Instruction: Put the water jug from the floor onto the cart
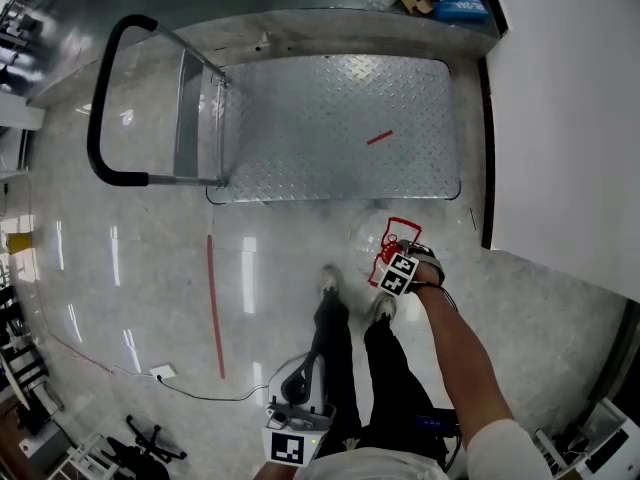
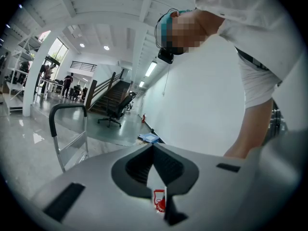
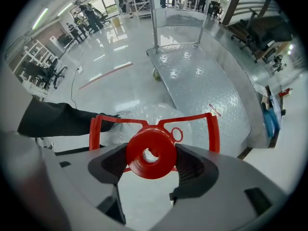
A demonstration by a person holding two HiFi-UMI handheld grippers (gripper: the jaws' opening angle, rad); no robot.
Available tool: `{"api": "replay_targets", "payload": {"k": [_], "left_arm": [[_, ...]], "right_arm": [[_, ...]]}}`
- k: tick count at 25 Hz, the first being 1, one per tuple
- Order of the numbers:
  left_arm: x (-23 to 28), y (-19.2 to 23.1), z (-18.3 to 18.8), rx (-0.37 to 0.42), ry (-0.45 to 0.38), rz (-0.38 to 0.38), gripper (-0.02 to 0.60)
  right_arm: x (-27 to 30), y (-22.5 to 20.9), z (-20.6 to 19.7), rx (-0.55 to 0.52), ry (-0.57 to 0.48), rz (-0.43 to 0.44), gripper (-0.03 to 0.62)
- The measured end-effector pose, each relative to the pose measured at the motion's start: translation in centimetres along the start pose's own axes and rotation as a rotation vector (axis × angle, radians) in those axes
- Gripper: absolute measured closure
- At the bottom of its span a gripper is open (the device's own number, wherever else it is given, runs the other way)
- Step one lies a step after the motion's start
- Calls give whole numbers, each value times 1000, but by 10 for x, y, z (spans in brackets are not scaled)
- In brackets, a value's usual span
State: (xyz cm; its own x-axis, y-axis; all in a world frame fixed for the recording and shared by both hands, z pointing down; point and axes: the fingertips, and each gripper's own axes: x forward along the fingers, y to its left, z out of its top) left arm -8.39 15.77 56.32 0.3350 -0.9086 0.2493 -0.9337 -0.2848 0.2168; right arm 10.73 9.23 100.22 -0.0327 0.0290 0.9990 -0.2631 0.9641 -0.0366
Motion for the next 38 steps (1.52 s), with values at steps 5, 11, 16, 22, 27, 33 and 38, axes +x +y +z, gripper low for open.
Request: {"api": "replay_targets", "payload": {"k": [5,11,16,22,27,33,38], "left_arm": [[4,6,4,-6,-18,-2,578],[19,3,41,-3,-76,-61,578],[30,6,98,-7,-162,-119,578],[35,26,146,10,-220,-159,578],[44,37,173,24,-261,-165,578],[71,44,187,42,-258,-147,578],[101,57,185,77,-233,-80,578]], "right_arm": [[-31,12,-9,-1,17,7,292],[-102,23,-23,31,49,42,292],[-172,14,-14,14,69,45,292],[-240,-35,5,21,66,5,292],[-274,-93,27,71,27,-36,292],[-285,-182,70,55,0,-70,292],[-282,-263,105,41,-23,-69,292]]}}
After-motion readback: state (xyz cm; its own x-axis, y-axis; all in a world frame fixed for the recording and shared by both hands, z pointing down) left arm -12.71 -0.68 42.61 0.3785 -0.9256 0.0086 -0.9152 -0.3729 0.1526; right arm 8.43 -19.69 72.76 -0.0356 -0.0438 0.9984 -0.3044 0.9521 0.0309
